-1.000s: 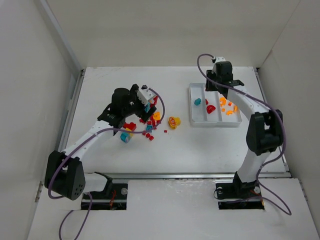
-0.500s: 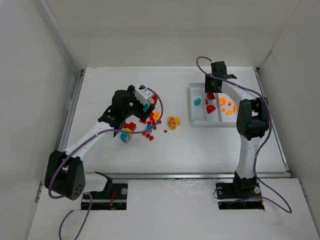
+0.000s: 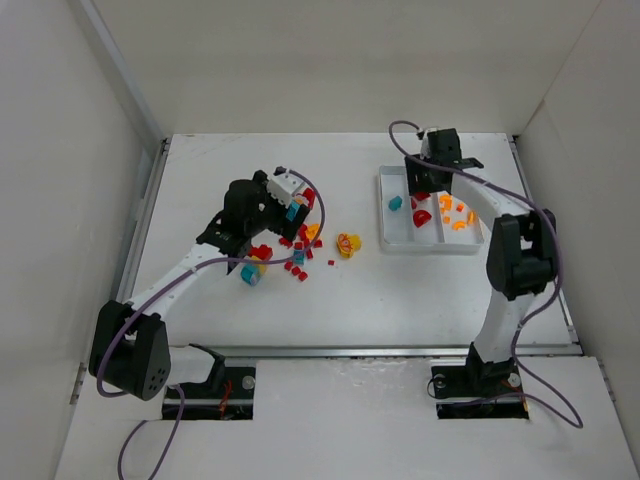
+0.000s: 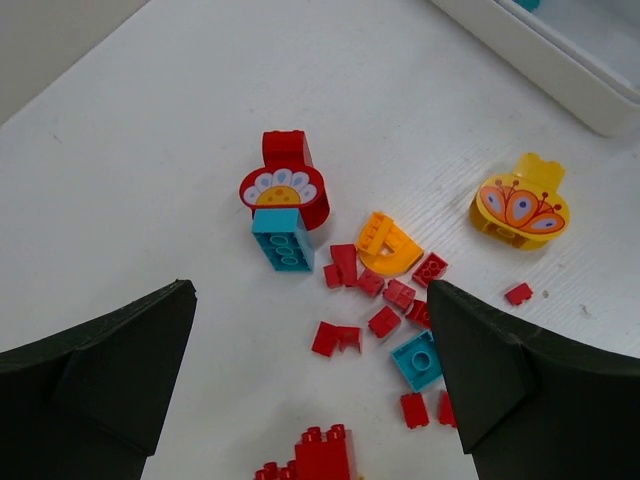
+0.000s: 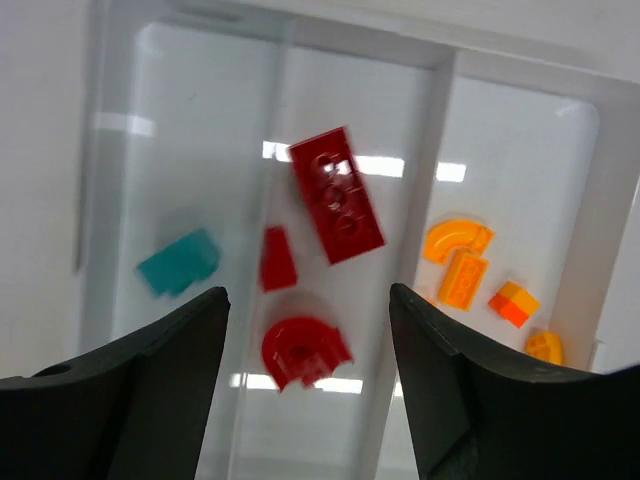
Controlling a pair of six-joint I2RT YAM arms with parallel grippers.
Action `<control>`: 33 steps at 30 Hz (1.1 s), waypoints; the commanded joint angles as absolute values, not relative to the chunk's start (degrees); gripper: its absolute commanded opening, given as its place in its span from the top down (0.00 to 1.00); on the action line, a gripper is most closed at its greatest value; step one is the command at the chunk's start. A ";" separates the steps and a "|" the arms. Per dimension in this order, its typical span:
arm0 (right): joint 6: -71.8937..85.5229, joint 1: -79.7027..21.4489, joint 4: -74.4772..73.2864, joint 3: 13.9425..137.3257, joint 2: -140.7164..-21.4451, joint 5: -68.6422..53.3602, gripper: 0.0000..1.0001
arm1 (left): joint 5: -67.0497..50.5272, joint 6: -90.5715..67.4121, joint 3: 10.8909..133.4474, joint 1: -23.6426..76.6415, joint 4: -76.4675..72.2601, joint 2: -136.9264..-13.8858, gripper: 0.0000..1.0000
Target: Sort the legos into containers by color
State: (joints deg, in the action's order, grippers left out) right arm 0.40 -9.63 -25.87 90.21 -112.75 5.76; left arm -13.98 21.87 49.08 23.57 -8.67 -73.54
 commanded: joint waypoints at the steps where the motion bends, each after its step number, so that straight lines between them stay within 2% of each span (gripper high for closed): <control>1: -12.15 -15.19 -17.32 83.95 -100.56 -4.99 0.29 | -9.61 8.30 51.41 23.73 -11.43 -71.81 0.00; 2: -15.17 -16.68 -17.31 82.63 -99.33 -7.71 0.25 | -11.49 7.39 52.37 23.73 -10.12 -71.81 0.00; 3: -17.99 -19.66 -19.92 81.92 -98.45 -13.04 0.25 | -14.38 13.56 54.21 23.73 -8.19 -72.68 0.00; 4: -20.45 -21.17 -21.87 81.31 -97.92 -15.44 0.17 | -16.24 16.41 54.23 23.03 -6.17 -73.21 0.00; 5: -25.18 -22.57 -23.71 81.30 -97.91 -17.47 0.14 | -17.91 18.52 54.23 23.03 -6.15 -73.21 0.00; 9: -33.03 -28.82 -28.21 78.40 -100.01 -13.12 0.14 | -19.16 24.69 51.77 23.03 -6.15 -72.60 0.00; 15: -49.62 -29.36 -28.74 75.32 -98.70 -17.05 0.14 | -18.55 25.75 49.66 23.03 -6.67 -71.54 0.00; 25: -60.72 -30.93 -37.17 86.57 -113.01 -15.82 0.15 | -16.70 25.75 47.37 23.03 -8.35 -69.79 0.00; 29: -63.54 -30.94 -39.20 86.84 -114.26 -21.26 0.15 | -15.30 25.75 47.37 23.03 -7.65 -68.65 0.00; 33: -63.54 -31.99 -37.79 86.30 -115.40 -21.01 0.15 | -14.59 25.75 46.76 23.03 -7.65 -68.64 0.00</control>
